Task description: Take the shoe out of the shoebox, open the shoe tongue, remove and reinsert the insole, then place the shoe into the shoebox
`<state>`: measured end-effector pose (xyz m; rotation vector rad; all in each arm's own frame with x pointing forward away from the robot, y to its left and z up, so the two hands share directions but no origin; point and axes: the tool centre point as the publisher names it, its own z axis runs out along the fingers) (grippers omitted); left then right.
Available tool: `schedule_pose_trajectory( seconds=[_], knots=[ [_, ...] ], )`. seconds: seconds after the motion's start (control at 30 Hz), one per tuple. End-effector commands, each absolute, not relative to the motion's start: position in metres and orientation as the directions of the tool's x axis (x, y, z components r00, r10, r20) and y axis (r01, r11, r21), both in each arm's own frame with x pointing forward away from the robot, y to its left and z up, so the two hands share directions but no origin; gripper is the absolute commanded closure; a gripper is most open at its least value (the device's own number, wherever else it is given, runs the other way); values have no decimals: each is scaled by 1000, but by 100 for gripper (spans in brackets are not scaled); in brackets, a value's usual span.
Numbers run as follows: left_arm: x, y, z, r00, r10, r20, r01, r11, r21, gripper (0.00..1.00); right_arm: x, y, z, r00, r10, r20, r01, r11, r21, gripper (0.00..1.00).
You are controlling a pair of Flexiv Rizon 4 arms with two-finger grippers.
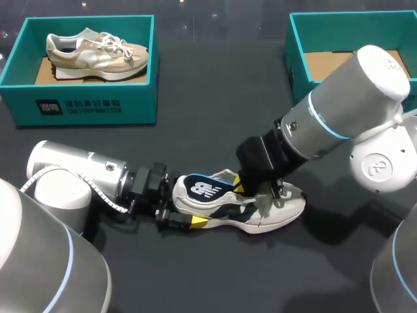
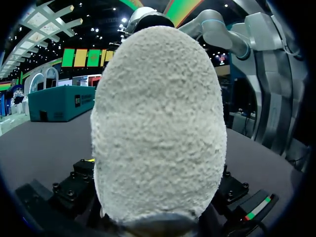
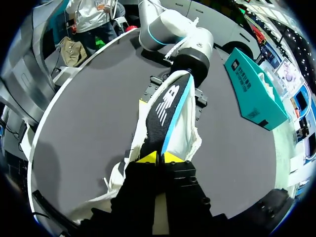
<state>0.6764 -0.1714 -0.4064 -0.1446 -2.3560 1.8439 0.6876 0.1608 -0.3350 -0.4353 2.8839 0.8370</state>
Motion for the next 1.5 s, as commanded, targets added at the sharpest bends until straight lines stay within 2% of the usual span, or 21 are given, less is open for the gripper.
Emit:
schedule_pose_trajectory(
  seconds=[0.03,0.83,1.2,1.5],
  knots=[
    [676,-172,-406,-985,165,55,-14,242,-970,100,691,171,-328,-949,-263,-177,-316,810,495,100],
    [676,-172,-406,-985,165,55,-14,242,-970,100,689,147,-315,-957,-221,-188,-287,815,504,100],
    [676,-172,-406,-985,165,55,-14,242,-970,100,686,189,-307,-911,-383,-154,-410,796,445,100],
    [676,-172,-406,-985,165,55,-14,242,-970,100,687,202,-309,-900,-414,-139,-431,794,428,100]
  ],
)
